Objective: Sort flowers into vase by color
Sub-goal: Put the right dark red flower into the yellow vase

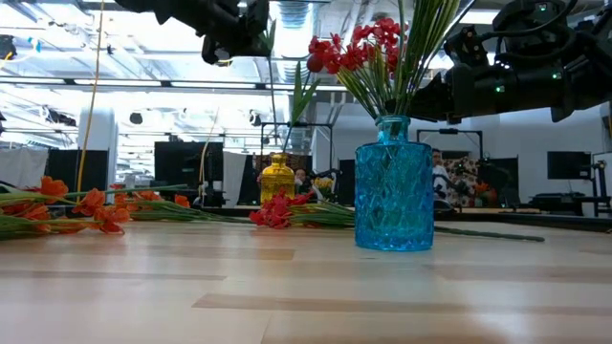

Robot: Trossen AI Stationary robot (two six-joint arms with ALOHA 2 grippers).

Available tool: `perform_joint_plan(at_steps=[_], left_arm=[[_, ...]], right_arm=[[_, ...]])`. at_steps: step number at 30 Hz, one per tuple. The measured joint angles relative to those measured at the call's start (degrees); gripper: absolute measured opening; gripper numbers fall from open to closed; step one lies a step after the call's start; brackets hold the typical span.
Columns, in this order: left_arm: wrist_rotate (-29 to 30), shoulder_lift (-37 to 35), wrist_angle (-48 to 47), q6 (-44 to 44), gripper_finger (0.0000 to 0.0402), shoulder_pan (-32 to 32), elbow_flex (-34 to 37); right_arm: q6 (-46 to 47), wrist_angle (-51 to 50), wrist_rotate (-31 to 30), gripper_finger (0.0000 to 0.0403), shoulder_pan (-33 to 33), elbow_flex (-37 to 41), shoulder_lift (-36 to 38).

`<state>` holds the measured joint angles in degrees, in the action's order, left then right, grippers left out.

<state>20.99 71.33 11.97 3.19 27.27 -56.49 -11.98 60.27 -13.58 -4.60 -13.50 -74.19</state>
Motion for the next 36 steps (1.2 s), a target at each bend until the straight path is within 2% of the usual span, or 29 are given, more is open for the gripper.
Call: perform_joint_plan(at_steps=[9,19,31,36], left_arm=[[0.25,0.04,5.62,0.54,0.0,0.0,5.31],[0.27,0.04,8.66,1.12,0.0,0.0,7.92],[-2.63,0.04,6.33,0.92,0.0,-0.41,9.95],[-3.1,0.04,6.34,-2.77,0.0018,-1.48,9.95]], right_arm=[[-0.04,-0.02,0.0,0.0235,-0.04,0.0,0.0],[-0.05,-0.02,0.0,0.0235,-0.04,0.0,0.0],[-0.03,-0.02,0.02,0.0235,-0.04,0.0,0.0],[-0.03,0.0,0.01,0.0235,-0.04,0.0,0.0]])
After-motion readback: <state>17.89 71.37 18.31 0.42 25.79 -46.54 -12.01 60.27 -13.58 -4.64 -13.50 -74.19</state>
